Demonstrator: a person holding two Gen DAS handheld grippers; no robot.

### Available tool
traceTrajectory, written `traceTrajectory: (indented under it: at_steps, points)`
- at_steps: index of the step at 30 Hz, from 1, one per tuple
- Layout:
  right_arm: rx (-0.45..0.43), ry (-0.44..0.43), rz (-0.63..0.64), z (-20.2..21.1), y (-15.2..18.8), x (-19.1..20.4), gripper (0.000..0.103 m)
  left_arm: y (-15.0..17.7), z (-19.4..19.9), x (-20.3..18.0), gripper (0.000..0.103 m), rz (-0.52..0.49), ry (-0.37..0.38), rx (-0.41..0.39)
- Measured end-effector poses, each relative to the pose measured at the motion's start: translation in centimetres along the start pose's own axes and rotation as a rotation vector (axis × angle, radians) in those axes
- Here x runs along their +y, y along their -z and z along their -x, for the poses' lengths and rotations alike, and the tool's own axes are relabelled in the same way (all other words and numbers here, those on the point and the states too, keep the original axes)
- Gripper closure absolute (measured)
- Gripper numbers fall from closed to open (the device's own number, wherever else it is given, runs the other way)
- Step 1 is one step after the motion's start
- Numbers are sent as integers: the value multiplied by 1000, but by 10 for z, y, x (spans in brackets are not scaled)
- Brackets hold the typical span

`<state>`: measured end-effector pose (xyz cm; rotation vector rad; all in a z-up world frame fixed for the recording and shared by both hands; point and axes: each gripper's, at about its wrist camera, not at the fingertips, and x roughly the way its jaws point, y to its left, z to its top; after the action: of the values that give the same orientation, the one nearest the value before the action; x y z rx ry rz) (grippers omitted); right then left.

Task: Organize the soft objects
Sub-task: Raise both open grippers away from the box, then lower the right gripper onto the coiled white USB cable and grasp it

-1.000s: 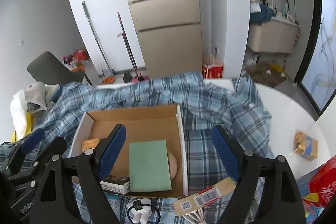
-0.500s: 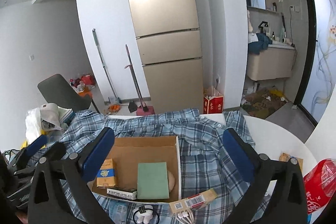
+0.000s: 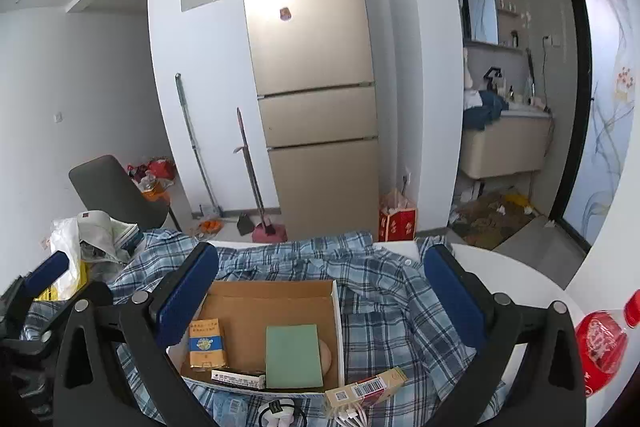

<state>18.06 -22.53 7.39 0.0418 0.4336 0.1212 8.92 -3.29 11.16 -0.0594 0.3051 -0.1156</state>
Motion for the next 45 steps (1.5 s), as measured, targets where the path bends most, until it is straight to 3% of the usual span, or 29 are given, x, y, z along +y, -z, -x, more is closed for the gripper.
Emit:
traceTrajectory:
  at_steps: [2,5,14,20,25,28,30,37,42,44,45]
  points:
    - [-30,42,15,10,5,-1,0,9,14,0,0,6,-49,-33]
    - [-31,37,31,21,14,-7,0,24,24,0,0,-5,-57,-32]
    - [-4,13,109,41,60,-13,0,69,28,-2,0,8,-2,50]
    - [33,-41,115,33,91,-22,0,101,2,-6,0,2,5,129]
    - [104,-49,118,9,115,-35,0,128,-17,-8,0,-20,-30,172]
    - [202,-118,143,-11,129,-40,0,143,-28,-9,0,-24,-79,207]
    - [262,-97,125,-24,138,-45,0,146,-33,-12,0,-43,-60,235]
    - [387,-95,139,-44,156,-46,0,151,-35,-16,0,-55,-44,238]
    - [423,-99,147,-51,162,-42,0,148,-33,-12,0,-38,-44,229]
    - [434,-96,153,-53,164,-41,3,144,-31,-7,0,-22,-65,202]
    - [442,-95,155,-54,165,-41,11,143,-32,-4,0,-10,-70,202]
